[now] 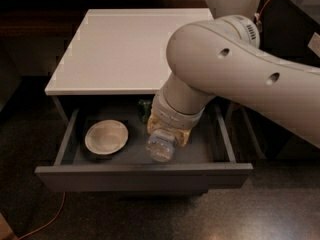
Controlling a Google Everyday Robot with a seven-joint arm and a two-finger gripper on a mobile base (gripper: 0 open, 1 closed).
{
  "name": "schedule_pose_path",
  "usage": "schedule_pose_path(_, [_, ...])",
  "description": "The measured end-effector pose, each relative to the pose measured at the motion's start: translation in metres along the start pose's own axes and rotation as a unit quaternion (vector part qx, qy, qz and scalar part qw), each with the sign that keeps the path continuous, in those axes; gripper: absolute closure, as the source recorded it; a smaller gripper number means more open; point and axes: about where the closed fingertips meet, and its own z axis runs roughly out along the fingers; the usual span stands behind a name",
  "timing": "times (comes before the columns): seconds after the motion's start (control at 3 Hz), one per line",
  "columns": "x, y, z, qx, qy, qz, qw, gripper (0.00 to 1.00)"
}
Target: Pick blue plastic bottle from top drawer and place on counter
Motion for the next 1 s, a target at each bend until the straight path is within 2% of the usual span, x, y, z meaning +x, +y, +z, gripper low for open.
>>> schedule_pose_path(0.33, [0.001, -0.014, -0.022, -0.002, 0.009, -0.018, 0.9998, 1.00])
schedule_pose_path(0.67, [0.018, -0.026, -0.033, -0.004, 0.010, -0.033, 0.9994, 1.00])
schedule_pose_path(1.0, [0.048, -0.040, -0.041, -0.001, 0.009, -0.043, 0.9990, 1.00])
